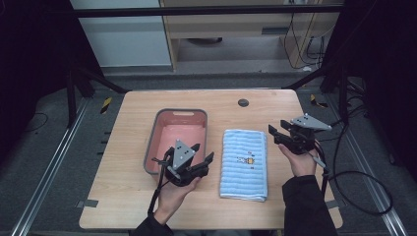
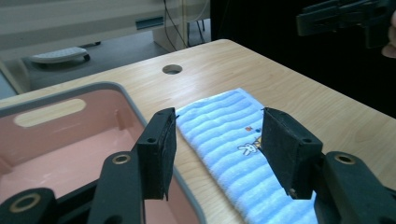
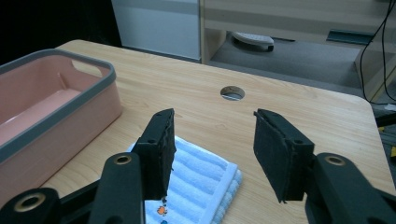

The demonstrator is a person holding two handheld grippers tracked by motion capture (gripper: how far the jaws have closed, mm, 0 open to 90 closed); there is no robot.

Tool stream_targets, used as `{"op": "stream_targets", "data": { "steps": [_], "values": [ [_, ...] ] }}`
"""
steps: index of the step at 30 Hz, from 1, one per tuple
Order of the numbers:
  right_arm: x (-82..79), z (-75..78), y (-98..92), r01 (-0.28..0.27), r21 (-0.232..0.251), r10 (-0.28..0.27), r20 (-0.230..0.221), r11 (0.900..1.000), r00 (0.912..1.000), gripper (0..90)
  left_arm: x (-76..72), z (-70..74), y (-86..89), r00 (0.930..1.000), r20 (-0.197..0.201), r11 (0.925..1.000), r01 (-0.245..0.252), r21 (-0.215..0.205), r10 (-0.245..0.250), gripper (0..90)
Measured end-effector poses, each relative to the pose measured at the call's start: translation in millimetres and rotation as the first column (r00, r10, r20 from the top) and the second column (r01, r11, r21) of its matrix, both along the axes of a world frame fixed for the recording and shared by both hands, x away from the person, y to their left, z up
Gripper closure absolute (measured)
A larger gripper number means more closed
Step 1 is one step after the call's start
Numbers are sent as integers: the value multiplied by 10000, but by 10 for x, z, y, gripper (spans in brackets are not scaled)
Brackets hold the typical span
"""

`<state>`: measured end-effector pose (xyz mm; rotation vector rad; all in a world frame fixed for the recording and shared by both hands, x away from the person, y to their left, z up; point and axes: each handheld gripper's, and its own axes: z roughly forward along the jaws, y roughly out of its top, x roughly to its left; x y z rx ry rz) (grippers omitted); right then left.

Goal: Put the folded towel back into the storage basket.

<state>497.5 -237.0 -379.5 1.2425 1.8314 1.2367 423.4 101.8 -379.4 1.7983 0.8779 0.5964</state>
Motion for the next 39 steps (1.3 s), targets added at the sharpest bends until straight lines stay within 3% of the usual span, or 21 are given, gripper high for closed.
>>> {"op": "stream_targets", "data": {
  "steps": [10,19,32,39],
  "values": [
    [73,-39,-43,195,12,-195,-22,9998,9998,464,4,-132,-218,9995,-72,9994,302,168,-301,499],
    [162,-162,-44,297,51,-296,-224,9995,9993,448,-16,-310,-403,9982,-201,9977,575,358,-569,540],
    [259,-360,-50,435,249,-421,-532,9987,9977,450,-22,-566,-498,9966,-558,9963,639,576,-607,584],
    [318,-482,-10,345,-126,-355,-828,9993,9959,465,-37,-730,-536,9936,-926,9946,712,757,-641,598]
  ]
}}
